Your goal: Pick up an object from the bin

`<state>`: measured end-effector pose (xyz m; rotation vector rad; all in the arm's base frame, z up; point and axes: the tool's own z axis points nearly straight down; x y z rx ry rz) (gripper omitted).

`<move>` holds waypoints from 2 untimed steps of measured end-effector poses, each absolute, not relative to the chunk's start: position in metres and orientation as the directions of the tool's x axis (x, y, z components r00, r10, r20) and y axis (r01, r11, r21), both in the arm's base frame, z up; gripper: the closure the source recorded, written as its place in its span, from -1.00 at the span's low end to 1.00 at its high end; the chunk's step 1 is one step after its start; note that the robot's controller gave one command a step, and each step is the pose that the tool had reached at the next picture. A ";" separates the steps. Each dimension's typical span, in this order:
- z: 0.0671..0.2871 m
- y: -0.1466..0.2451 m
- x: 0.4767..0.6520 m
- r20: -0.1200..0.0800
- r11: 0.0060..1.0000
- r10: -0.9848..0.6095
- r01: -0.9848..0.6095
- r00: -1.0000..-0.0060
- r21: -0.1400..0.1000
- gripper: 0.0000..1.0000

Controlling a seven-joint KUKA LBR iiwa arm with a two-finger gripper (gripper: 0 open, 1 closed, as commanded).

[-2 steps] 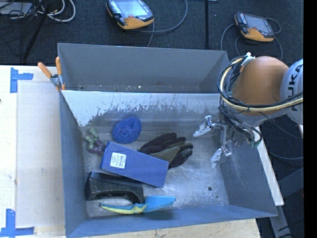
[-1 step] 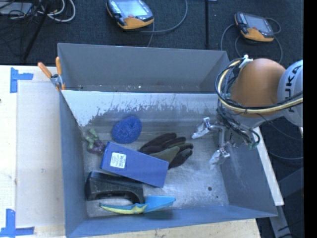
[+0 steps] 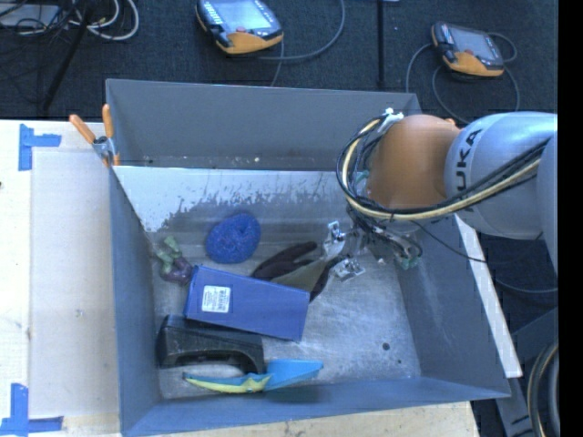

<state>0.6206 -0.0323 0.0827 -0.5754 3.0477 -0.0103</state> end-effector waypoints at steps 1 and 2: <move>0.083 -0.032 0.621 -0.038 0.931 -0.365 -0.365 -0.930 -0.014 1.00; 0.196 -0.010 0.609 -0.001 0.933 -0.359 -0.359 -0.933 0.000 1.00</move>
Offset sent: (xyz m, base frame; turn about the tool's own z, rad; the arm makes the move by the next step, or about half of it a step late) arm -0.0125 0.0225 0.1132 0.0069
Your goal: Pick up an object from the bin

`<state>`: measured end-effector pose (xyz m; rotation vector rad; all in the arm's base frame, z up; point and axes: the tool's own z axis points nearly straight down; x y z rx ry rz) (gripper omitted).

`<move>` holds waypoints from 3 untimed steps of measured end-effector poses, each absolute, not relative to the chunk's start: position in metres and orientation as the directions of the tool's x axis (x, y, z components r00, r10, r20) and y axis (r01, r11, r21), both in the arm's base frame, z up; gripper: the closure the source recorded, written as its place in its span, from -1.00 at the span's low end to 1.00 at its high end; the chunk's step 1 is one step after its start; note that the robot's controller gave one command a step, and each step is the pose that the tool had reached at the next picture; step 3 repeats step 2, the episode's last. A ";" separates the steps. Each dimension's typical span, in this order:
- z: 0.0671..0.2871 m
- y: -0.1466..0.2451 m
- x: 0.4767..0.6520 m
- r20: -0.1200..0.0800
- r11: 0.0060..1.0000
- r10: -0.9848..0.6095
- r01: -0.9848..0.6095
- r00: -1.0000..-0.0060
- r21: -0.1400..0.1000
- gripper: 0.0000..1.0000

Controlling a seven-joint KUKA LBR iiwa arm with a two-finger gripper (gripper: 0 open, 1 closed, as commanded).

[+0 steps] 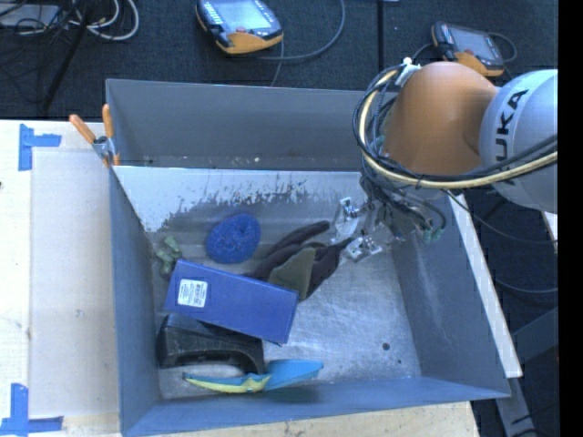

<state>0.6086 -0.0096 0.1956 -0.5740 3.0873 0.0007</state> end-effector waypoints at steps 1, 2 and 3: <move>0.195 -0.010 0.608 -0.001 0.933 -0.359 -0.359 -0.933 0.000 1.00; 0.211 -0.015 0.610 0.006 0.897 -0.441 -0.441 -0.897 0.004 1.00; 0.211 -0.015 0.610 0.006 0.897 -0.441 -0.441 -0.897 0.004 1.00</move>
Offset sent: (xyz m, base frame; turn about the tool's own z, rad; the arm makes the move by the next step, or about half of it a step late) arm 0.0130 -0.0363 0.0818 -0.3523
